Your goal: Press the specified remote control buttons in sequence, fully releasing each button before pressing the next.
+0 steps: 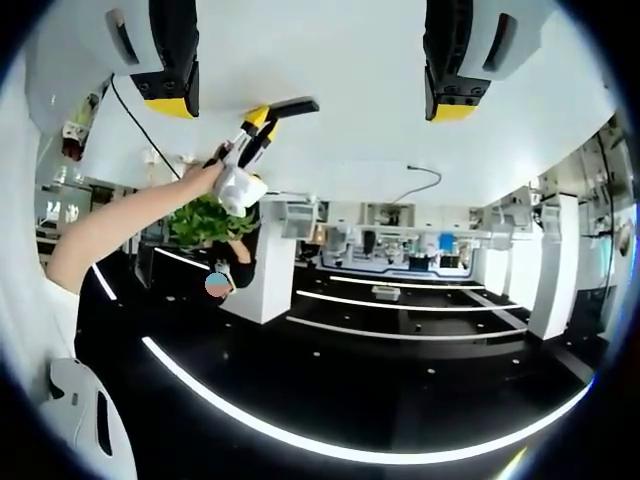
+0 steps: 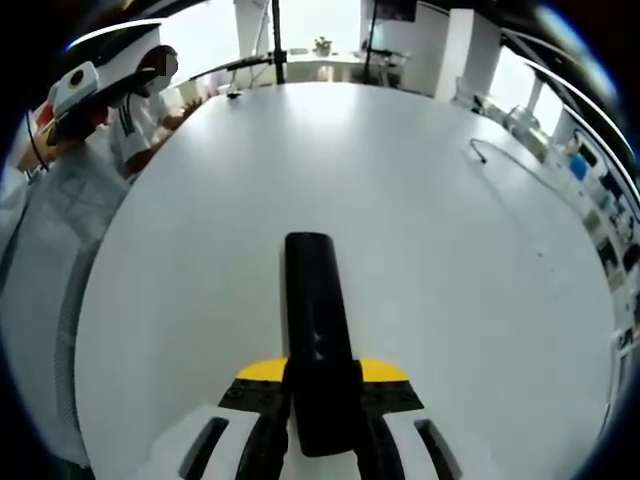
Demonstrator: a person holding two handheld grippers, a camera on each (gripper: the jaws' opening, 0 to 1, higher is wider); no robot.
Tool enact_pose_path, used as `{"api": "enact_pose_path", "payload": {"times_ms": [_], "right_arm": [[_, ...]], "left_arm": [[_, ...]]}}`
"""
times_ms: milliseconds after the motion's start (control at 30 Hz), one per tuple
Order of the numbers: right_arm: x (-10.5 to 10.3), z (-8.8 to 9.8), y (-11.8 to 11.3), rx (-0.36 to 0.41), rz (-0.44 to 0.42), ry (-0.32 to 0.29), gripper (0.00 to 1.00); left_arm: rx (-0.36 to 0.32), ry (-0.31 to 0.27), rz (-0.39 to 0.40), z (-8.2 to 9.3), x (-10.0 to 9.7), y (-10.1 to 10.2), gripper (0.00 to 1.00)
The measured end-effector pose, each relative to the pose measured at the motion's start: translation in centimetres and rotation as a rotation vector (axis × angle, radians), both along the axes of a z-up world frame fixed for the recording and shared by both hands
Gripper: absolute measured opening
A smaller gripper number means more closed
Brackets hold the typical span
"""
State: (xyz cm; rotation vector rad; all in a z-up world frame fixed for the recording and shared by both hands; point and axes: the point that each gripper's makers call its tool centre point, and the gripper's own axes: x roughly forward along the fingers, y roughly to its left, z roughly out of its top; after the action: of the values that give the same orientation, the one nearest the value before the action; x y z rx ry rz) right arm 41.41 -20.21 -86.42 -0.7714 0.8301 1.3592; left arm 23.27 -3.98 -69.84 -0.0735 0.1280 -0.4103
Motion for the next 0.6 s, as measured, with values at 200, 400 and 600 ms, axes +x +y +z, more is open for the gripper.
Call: {"api": "enact_pose_path", "payload": {"times_ms": [200, 400, 600], "right_arm": [[0.4, 0.0, 0.1, 0.021, -0.003, -0.004, 0.21], [0.7, 0.0, 0.3, 0.036, -0.013, -0.012, 0.22], [1.2, 0.1, 0.6, 0.109, -0.047, -0.003, 0.23]], "left_arm": [[0.003, 0.002, 0.003, -0.1, 0.0, 0.1, 0.97], [-0.005, -0.003, 0.02, 0.0, 0.1, 0.5, 0.97], [-0.002, -0.002, 0.016, 0.0, 0.0, 0.5, 0.97]]}}
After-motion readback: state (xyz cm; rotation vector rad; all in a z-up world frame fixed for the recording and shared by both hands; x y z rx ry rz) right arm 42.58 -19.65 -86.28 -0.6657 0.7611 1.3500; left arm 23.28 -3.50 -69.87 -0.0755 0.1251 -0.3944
